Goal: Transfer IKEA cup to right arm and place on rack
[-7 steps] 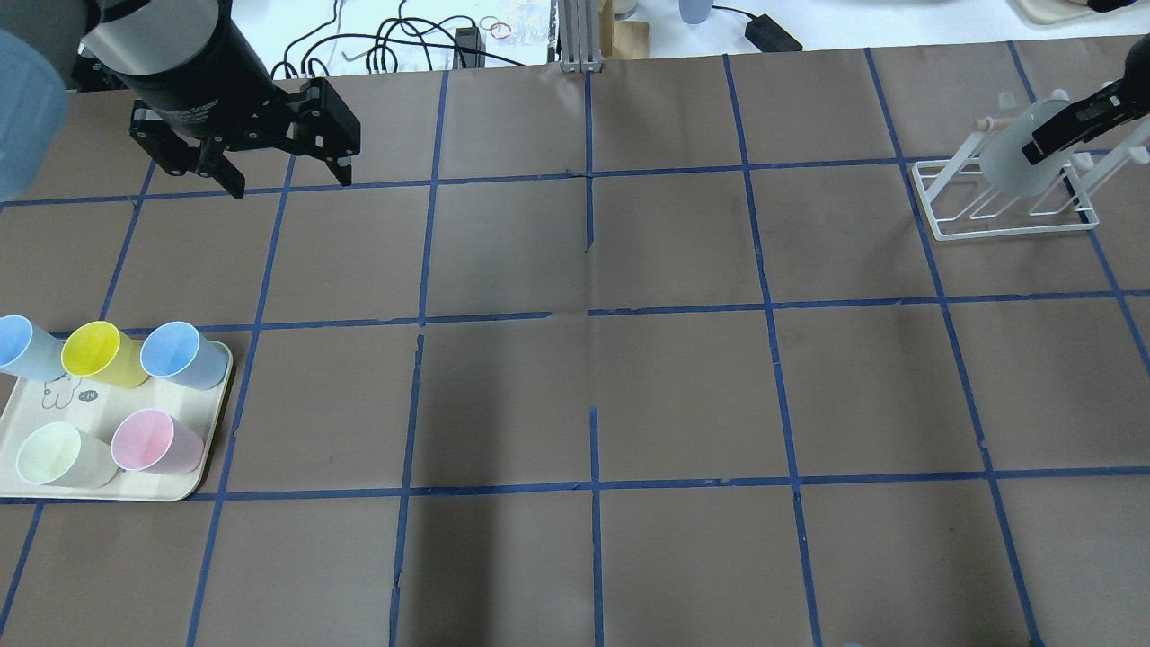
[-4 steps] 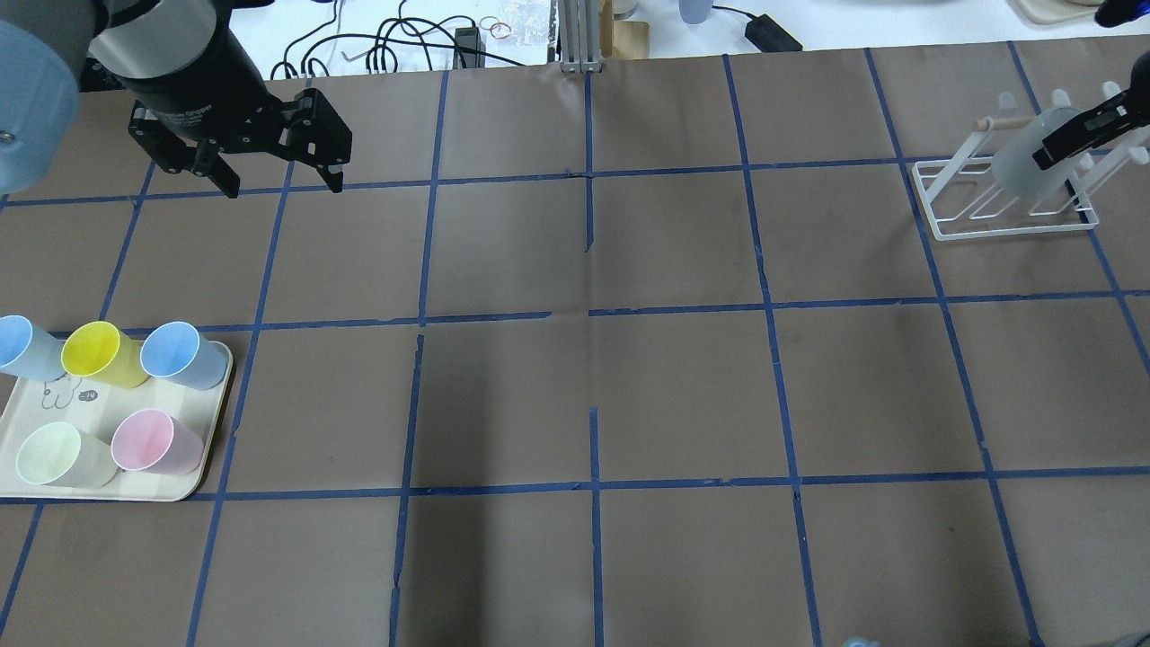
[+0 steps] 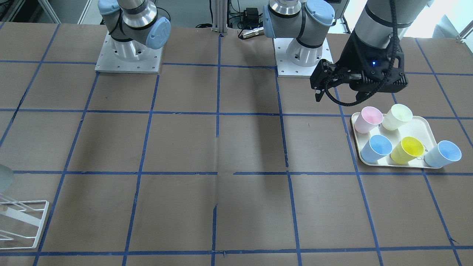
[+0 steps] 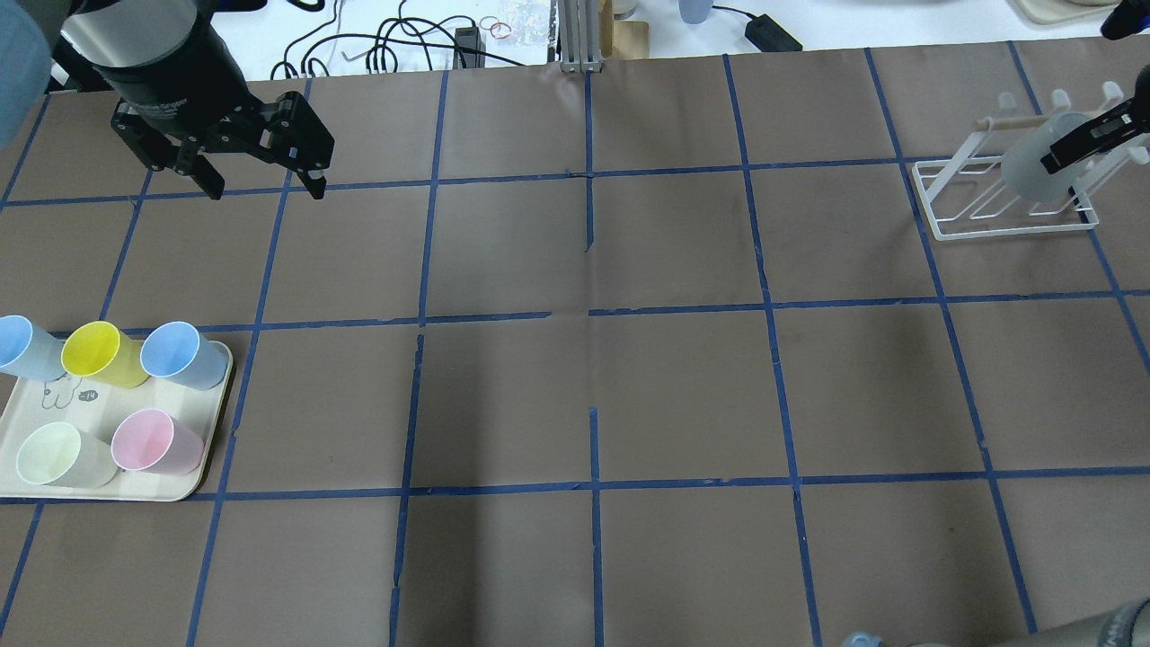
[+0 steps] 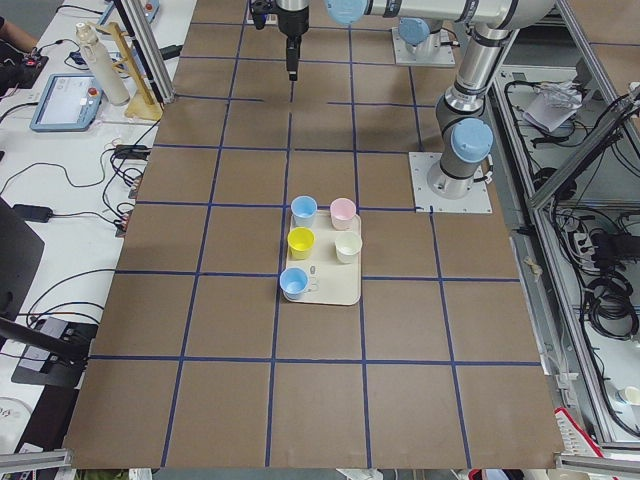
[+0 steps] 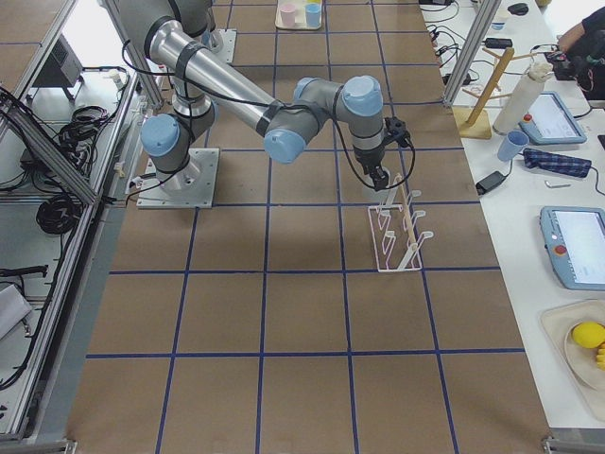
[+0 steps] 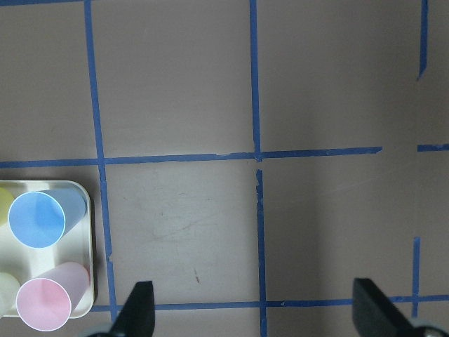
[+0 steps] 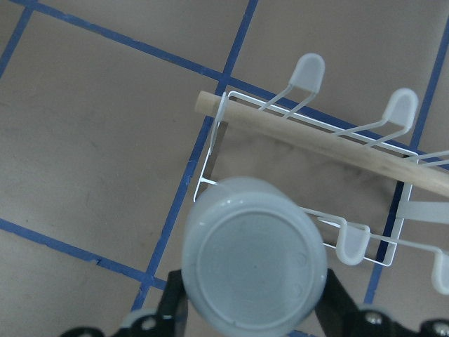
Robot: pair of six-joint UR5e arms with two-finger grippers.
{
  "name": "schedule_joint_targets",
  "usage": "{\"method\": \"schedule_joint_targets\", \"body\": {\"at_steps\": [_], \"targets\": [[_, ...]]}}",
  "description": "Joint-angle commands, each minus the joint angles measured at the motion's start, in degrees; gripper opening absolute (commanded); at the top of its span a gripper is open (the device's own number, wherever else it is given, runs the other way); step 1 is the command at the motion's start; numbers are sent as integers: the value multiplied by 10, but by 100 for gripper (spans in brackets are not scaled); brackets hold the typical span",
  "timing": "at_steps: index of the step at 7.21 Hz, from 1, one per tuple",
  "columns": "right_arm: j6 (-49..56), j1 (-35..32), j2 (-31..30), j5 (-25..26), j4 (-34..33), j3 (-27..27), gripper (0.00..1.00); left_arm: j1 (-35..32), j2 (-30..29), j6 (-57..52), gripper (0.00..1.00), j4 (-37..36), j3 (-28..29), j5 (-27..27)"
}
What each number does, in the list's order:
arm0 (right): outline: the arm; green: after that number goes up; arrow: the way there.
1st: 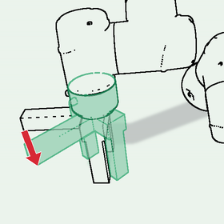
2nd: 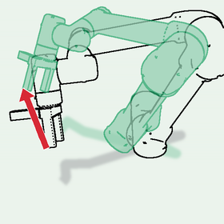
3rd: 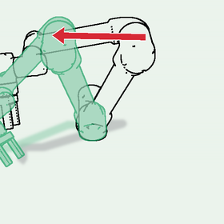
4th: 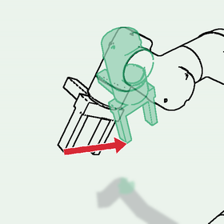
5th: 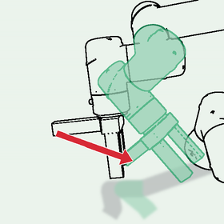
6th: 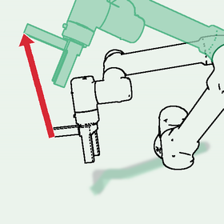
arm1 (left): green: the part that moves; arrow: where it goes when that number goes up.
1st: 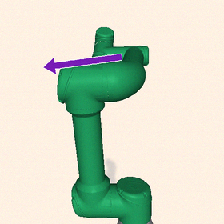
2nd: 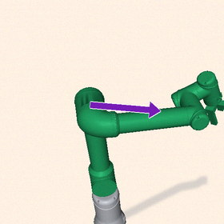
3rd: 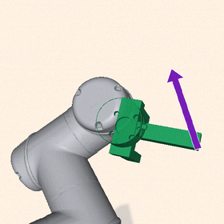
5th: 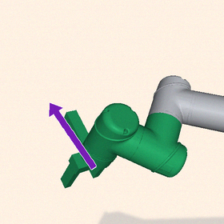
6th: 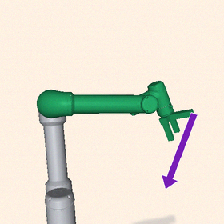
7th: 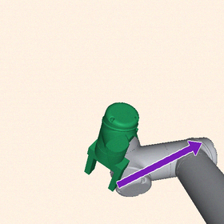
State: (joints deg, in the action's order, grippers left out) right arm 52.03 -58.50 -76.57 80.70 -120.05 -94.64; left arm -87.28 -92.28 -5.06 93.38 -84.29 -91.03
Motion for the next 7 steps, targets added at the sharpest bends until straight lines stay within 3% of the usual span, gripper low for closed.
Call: {"method": "schedule_joint_targets", "body": {"at_steps": [1,6,7], "targets": [[-3,1,17,-1,-2,0,0,-1,-2,-2,100,1,2,1],[-2,1,56,1,-16,0,0,-6,1,4,100,-1,-7,1],[-2,1,64,2,-16,0,4,-6,1,4,100,-1,-7,2]]}}
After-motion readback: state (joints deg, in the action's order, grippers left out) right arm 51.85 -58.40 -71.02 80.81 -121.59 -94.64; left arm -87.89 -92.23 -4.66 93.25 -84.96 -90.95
